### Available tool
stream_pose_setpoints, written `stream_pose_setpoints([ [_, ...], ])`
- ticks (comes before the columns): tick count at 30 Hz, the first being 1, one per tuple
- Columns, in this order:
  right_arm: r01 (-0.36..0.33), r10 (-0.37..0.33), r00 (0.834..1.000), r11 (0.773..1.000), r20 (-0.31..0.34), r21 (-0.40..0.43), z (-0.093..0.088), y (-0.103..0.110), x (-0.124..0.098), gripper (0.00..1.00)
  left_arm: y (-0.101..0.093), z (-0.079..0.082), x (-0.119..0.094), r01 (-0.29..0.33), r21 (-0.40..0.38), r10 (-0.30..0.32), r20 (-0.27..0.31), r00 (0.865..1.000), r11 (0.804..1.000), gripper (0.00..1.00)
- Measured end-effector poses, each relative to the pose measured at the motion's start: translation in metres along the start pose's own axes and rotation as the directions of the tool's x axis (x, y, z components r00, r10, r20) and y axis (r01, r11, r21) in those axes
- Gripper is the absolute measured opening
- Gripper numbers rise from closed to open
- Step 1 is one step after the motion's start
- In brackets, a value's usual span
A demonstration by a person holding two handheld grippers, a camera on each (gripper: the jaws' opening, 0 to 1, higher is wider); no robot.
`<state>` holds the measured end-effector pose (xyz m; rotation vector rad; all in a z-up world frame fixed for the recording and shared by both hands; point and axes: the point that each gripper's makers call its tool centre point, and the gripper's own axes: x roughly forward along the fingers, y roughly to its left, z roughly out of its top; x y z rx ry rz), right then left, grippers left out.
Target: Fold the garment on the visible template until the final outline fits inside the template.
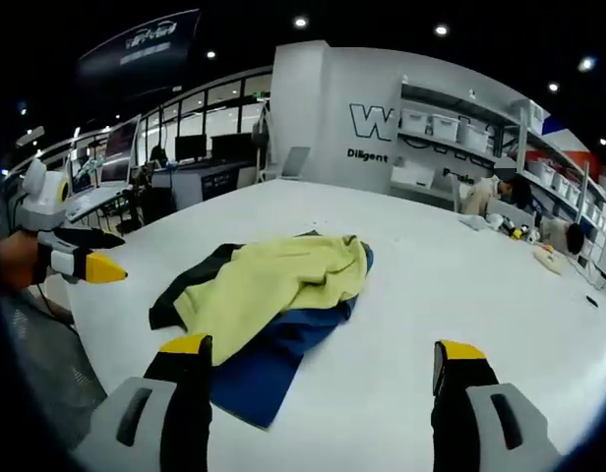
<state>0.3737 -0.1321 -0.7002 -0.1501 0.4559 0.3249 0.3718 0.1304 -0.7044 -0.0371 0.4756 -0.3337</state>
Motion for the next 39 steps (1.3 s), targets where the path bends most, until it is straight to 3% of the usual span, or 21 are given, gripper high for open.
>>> stream_pose_setpoints([
  [39, -0.005, 0.005, 1.000, 1.000, -0.030, -0.011, -0.0064, 0.0009, 0.0021, 0.93, -0.0003, -0.0051, 0.0015, 0.005, -0.001, -0.005, -0.024, 1.000, 1.000, 0.87],
])
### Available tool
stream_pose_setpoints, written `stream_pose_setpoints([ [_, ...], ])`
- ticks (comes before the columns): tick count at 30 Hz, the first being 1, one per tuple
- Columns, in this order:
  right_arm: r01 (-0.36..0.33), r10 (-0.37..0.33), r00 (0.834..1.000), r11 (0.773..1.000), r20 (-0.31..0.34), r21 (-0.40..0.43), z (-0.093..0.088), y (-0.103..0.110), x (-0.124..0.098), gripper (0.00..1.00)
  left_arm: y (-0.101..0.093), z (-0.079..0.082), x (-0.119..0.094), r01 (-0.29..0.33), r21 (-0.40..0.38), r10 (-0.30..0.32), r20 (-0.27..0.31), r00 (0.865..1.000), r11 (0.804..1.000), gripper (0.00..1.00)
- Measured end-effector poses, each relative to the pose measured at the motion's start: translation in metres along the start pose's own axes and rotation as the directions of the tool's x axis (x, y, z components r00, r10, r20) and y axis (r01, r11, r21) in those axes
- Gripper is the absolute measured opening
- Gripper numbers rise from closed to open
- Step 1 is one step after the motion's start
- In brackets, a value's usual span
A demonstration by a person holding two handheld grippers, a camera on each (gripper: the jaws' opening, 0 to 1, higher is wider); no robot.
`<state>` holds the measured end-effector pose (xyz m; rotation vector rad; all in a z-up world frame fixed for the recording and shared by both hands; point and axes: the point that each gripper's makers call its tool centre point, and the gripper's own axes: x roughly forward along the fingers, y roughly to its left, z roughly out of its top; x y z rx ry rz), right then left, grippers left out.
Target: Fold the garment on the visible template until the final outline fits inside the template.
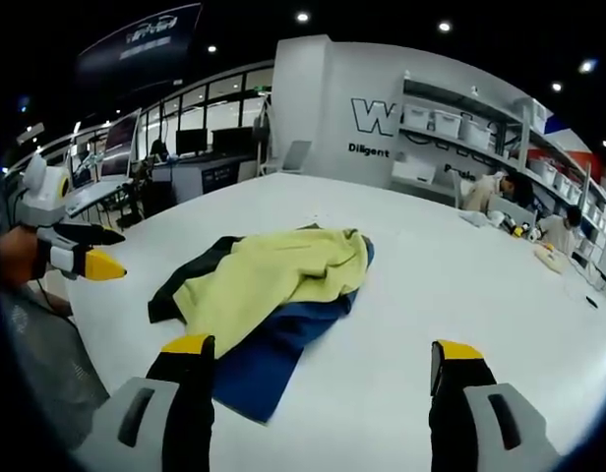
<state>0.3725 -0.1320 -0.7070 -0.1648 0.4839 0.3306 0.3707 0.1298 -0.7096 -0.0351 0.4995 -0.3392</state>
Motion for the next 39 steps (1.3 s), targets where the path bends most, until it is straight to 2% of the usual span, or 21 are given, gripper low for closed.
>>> stream_pose_setpoints([
  [39, -0.002, 0.002, 1.000, 1.000, -0.011, -0.005, -0.0019, 0.0004, -0.0002, 0.91, -0.0024, -0.0052, 0.0017, 0.012, 0.013, -0.011, -0.028, 1.000, 1.000, 0.84],
])
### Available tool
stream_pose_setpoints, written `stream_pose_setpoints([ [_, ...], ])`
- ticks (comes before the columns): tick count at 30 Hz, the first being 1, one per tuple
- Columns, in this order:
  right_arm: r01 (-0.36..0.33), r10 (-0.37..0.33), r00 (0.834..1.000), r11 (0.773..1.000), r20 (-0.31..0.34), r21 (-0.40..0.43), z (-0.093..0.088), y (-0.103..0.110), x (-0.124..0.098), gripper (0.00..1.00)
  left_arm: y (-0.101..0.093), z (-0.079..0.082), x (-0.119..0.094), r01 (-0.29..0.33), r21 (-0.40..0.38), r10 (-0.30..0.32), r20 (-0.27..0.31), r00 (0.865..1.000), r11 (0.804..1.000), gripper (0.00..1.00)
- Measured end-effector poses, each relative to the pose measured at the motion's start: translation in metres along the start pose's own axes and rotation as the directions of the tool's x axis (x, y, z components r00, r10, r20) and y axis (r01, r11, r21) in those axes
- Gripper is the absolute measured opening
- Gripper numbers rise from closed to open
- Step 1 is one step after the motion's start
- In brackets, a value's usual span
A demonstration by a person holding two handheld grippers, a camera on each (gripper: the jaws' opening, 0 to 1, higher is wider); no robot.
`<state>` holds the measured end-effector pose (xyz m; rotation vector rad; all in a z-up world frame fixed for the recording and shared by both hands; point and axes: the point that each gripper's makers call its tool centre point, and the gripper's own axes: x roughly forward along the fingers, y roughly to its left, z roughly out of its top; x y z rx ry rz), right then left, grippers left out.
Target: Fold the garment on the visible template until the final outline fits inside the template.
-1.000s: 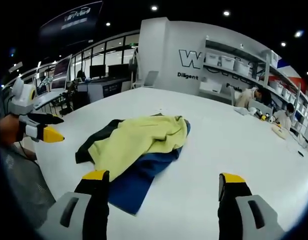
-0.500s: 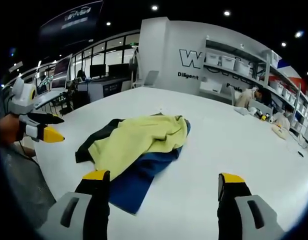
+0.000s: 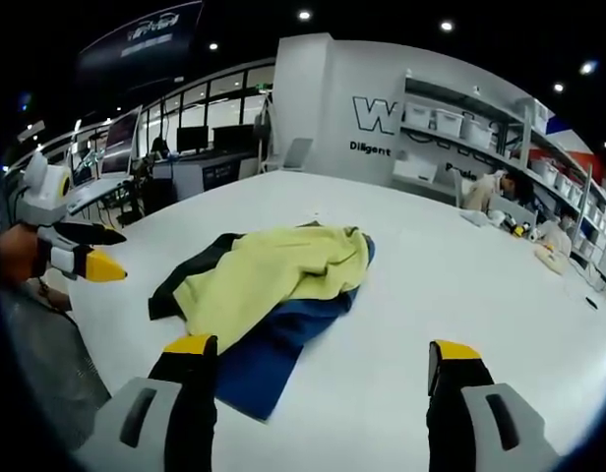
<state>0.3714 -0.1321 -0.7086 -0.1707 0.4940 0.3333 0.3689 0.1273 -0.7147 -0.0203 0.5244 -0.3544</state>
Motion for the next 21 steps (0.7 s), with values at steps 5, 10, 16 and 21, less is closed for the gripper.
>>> stream_pose_setpoints([
  [5, -0.005, 0.005, 1.000, 1.000, -0.010, -0.001, -0.0022, 0.0008, 0.0006, 0.90, -0.0003, -0.0019, 0.0003, 0.001, 0.003, -0.001, -0.009, 1.000, 1.000, 0.84],
  [10, -0.011, 0.011, 1.000, 1.000, -0.017, 0.000, -0.0032, 0.0016, 0.0010, 0.88, -0.0017, -0.0042, 0.0012, 0.006, 0.011, -0.006, -0.020, 1.000, 1.000, 0.82],
  [16, -0.012, 0.012, 1.000, 1.000, -0.017, 0.002, -0.0033, 0.0011, 0.0007, 0.86, -0.0028, -0.0055, 0.0012, 0.011, 0.013, -0.010, -0.026, 1.000, 1.000, 0.81],
  [21, -0.019, 0.019, 1.000, 1.000, -0.024, -0.007, -0.0043, 0.0043, 0.0007, 0.85, -0.0031, -0.0065, 0.0014, 0.013, 0.015, -0.013, -0.030, 0.999, 1.000, 0.81],
])
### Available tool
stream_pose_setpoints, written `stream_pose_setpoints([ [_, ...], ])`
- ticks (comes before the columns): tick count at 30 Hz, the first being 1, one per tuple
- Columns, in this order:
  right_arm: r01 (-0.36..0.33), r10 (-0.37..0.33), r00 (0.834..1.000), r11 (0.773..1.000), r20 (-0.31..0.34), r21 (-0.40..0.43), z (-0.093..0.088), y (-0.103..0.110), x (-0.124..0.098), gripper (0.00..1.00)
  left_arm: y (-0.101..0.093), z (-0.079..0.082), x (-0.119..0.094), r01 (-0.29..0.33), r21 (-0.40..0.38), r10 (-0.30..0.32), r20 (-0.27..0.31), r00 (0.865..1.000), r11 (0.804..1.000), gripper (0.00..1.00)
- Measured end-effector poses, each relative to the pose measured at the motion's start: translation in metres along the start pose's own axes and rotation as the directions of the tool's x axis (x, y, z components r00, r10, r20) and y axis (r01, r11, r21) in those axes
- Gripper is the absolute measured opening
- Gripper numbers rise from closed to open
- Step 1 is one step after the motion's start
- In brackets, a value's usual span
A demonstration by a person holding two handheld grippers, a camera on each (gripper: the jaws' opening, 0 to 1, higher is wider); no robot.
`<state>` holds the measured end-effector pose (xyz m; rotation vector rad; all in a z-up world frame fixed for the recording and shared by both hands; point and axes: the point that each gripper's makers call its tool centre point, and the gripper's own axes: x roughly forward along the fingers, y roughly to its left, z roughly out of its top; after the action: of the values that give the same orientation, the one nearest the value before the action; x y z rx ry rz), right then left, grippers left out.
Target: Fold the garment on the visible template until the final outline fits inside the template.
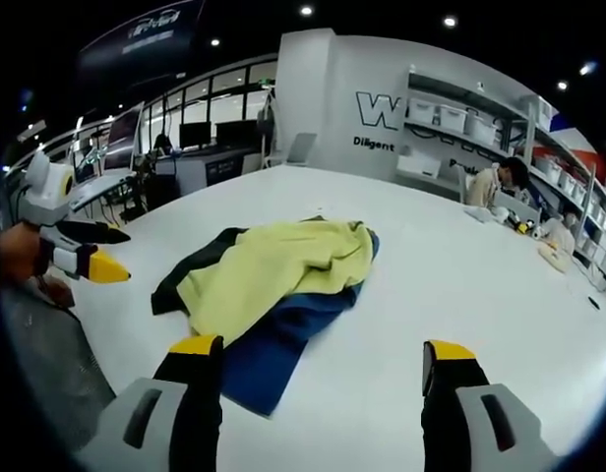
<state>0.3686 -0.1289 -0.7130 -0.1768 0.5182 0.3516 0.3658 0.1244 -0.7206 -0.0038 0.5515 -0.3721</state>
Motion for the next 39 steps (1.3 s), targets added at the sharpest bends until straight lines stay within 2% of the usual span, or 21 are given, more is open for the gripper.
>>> stream_pose_setpoints([
  [12, -0.023, 0.023, 0.999, 1.000, -0.032, -0.018, -0.004, 0.007, 0.002, 0.84, -0.008, -0.008, 0.004, 0.040, 0.001, -0.040, -0.043, 0.998, 0.999, 0.77],
  [16, -0.038, 0.036, 0.998, 0.999, -0.050, -0.032, -0.005, 0.009, 0.004, 0.81, -0.010, -0.008, 0.007, 0.057, 0.006, -0.056, -0.052, 0.997, 0.998, 0.73],
  [23, -0.072, 0.066, 0.991, 0.996, -0.114, -0.053, -0.013, 0.010, 0.009, 0.70, -0.014, -0.006, 0.020, 0.082, 0.022, -0.081, -0.078, 0.994, 0.996, 0.67],
  [26, -0.104, 0.096, 0.984, 0.994, -0.152, -0.045, -0.019, 0.015, 0.012, 0.61, -0.018, -0.009, 0.024, 0.105, 0.027, -0.102, -0.101, 0.990, 0.994, 0.64],
  [32, -0.154, 0.140, 0.970, 0.987, -0.199, -0.053, -0.027, 0.026, 0.018, 0.52, -0.023, -0.013, 0.030, 0.133, 0.034, -0.128, -0.124, 0.984, 0.991, 0.59],
  [39, -0.179, 0.162, 0.960, 0.982, -0.229, -0.057, -0.031, 0.032, 0.023, 0.48, -0.028, -0.019, 0.036, 0.154, 0.043, -0.146, -0.151, 0.978, 0.987, 0.55],
])
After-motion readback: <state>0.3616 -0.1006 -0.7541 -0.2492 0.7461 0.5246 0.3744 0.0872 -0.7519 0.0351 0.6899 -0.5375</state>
